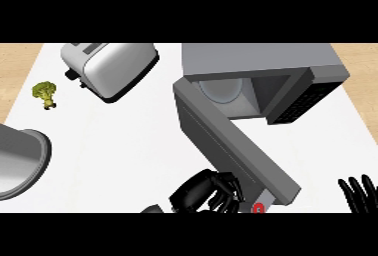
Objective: Pick up the milk, place it into the microwave and close the microwave
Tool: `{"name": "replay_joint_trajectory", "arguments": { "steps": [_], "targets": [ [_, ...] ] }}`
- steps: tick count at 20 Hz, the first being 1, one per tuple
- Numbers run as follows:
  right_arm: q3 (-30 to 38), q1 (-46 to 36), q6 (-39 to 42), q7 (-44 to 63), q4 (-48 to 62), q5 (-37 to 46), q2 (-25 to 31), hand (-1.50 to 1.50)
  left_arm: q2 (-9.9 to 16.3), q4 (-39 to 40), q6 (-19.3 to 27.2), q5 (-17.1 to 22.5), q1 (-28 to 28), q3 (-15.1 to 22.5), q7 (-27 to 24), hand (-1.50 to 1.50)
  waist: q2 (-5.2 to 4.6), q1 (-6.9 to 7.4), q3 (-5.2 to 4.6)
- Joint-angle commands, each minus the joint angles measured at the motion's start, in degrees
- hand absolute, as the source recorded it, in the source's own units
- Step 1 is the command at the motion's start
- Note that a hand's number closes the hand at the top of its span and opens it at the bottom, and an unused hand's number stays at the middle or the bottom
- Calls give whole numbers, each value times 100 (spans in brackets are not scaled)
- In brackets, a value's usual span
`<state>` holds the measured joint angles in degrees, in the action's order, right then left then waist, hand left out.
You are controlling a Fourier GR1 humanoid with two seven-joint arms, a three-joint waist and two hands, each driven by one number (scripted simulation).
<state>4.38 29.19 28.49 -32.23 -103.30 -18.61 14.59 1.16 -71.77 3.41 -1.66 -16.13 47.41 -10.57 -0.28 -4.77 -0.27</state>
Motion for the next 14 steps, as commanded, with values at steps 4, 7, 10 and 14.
{"name": "replay_joint_trajectory", "arguments": {
  "steps": [4, 7, 10, 14],
  "targets": [
    [-68, -22, 151, 611, -945, -467, 298, -150, -109, 389, 1356, 843, -773, 1121, -103, 150, -64, -154, -5],
    [-267, 110, 165, 848, -1300, -553, 316, -150, -108, 373, 1802, 1048, -1365, 983, 162, 150, -78, -327, -10],
    [-290, 306, 206, 1011, -1542, -701, 401, -150, -108, 465, 2220, 1507, -1433, 954, -1, 150, -97, -437, -14],
    [-372, 152, -41, 1340, -1866, -722, 408, -150, -111, 650, 2550, 1906, -2113, 764, 67, 150, -134, -464, -14]
  ]
}}
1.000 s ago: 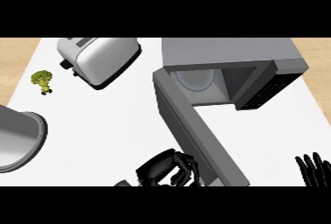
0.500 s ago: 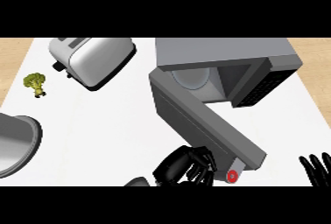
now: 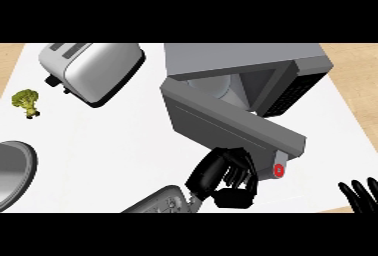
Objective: Pick up the milk, place it into the microwave and close the microwave
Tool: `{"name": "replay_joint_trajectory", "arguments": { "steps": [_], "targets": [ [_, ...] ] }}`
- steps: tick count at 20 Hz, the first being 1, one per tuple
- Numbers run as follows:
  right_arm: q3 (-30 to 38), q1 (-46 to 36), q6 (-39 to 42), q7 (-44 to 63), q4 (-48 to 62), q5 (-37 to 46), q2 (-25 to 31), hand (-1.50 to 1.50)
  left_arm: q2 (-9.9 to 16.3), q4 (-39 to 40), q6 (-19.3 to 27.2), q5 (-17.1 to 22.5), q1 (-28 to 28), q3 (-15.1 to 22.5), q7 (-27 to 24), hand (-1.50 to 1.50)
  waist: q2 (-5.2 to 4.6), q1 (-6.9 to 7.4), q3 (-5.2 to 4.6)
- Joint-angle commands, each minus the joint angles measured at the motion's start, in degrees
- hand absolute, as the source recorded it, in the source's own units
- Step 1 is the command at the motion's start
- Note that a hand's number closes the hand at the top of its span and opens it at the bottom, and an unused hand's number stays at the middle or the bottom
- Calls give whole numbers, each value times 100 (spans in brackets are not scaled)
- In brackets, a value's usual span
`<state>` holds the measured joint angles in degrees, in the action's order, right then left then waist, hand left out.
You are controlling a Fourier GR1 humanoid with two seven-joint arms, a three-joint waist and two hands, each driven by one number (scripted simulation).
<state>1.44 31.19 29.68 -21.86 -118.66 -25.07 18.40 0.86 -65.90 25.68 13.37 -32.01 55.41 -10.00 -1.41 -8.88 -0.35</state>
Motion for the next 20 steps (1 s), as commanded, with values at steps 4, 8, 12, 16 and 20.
{"name": "replay_joint_trajectory", "arguments": {
  "steps": [4, 8, 12, 16, 20],
  "targets": [
    [-79, 70, -152, 422, -479, -218, 74, -150, -84, 422, 690, 763, -857, -129, -236, 150, -47, -188, 5],
    [41, -53, -366, 716, -611, -472, 148, -150, -85, 681, 841, 1137, -1335, -206, -267, 150, -83, -181, 8],
    [98, 12, -325, 829, -786, -591, 272, -150, -86, 1178, 792, 1516, -1672, -445, -433, 150, -117, -340, 11],
    [47, -43, -415, 987, -833, -664, 282, -150, -86, 1470, 682, 1983, -2045, -693, -467, 150, -170, -400, 16],
    [213, -175, -559, 1116, -1026, -823, 361, -150, -86, 1783, 625, 2322, -2219, -825, -704, 150, -191, -426, 10]
  ]
}}
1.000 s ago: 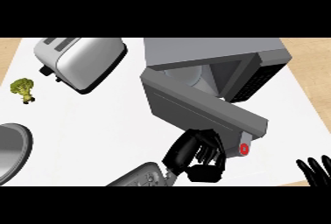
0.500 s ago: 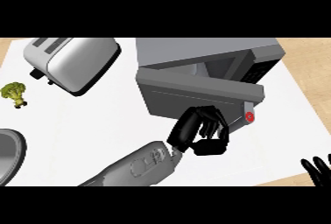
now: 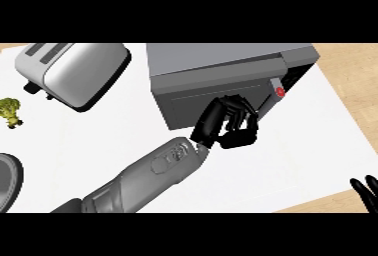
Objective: Pick up the milk, place it into the microwave and close the microwave
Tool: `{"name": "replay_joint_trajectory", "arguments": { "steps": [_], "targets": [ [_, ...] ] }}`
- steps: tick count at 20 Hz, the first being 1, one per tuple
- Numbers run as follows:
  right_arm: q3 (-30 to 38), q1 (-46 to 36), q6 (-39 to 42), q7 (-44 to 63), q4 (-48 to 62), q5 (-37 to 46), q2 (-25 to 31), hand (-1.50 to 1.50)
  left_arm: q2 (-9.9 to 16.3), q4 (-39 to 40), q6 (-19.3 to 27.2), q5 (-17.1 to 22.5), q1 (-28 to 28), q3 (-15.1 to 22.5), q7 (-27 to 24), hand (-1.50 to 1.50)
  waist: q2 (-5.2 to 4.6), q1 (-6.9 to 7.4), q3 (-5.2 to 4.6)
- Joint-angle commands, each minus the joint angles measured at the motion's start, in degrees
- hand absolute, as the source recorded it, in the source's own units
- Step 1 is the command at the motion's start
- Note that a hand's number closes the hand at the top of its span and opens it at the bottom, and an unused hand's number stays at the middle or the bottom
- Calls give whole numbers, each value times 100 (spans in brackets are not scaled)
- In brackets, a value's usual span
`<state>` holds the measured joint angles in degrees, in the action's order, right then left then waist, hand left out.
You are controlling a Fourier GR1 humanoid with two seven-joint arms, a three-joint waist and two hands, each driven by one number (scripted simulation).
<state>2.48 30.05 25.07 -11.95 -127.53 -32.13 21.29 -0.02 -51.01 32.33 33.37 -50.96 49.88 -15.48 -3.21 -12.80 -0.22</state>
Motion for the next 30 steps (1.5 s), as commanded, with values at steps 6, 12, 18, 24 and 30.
{"name": "replay_joint_trajectory", "arguments": {
  "steps": [6, 12, 18, 24, 30],
  "targets": [
    [64, -183, -139, 221, -164, -247, 79, -150, 2, 629, -220, 728, -465, -348, -444, 150, -76, -124, 4],
    [172, -282, -135, 346, -207, -465, 217, -150, 2, 658, -209, 1221, -349, -442, -555, 150, -105, -186, 4],
    [156, -365, -85, 381, -258, -651, 263, -150, 2, 859, 81, 1339, -422, -451, -731, 150, -125, -206, 21],
    [98, -423, 95, 437, -410, -759, 409, -150, 2, 827, 141, 1530, -386, -499, -1156, 150, -142, -238, 9],
    [100, -481, 157, 511, -452, -874, 521, -150, 2, 868, 230, 1675, -400, -441, -1389, 150, -173, -288, 11]
  ]
}}
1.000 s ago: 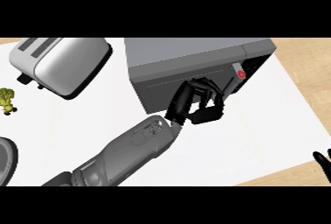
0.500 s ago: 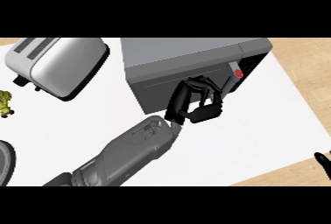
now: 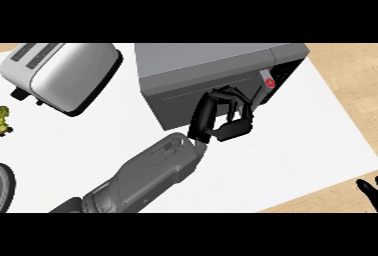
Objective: Pick up the milk, place it into the microwave and close the microwave
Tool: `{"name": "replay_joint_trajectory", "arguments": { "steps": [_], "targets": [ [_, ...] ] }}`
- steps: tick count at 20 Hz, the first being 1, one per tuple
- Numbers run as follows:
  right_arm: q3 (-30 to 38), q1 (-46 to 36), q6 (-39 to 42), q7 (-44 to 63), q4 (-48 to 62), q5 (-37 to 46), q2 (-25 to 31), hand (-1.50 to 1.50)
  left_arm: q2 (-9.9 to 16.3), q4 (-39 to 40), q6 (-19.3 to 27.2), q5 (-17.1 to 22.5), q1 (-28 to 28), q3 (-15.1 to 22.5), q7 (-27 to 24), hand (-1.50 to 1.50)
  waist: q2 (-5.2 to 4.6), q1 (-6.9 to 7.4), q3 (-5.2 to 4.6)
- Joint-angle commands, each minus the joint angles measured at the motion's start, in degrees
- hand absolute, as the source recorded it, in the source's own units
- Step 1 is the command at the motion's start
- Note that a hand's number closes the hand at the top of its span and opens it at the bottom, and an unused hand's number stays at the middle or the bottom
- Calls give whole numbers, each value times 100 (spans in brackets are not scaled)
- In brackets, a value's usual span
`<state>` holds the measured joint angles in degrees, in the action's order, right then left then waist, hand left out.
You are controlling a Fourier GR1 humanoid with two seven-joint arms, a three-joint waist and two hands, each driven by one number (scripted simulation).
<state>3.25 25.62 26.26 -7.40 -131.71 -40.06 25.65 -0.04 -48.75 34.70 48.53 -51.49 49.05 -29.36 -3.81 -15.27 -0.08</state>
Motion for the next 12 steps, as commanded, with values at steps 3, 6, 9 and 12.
{"name": "replay_joint_trajectory", "arguments": {
  "steps": [3, 6, 9, 12],
  "targets": [
    [-6, -60, 80, 24, -55, -120, 73, -150, 4, 710, 83, 211, -364, -355, -80, 150, -112, -66, 5],
    [-28, -73, 112, 46, -94, -141, 114, -150, 4, 710, 110, 270, -329, -336, -186, 150, -138, -119, -1],
    [-43, -143, 121, 54, -133, -140, 145, -150, 4, 697, 123, 315, -352, -286, -287, 150, -142, -125, -6],
    [-61, -108, 171, 76, -101, -230, 186, -150, 4, 714, 161, 381, -399, -248, -314, 150, -124, -181, 4]
  ]
}}
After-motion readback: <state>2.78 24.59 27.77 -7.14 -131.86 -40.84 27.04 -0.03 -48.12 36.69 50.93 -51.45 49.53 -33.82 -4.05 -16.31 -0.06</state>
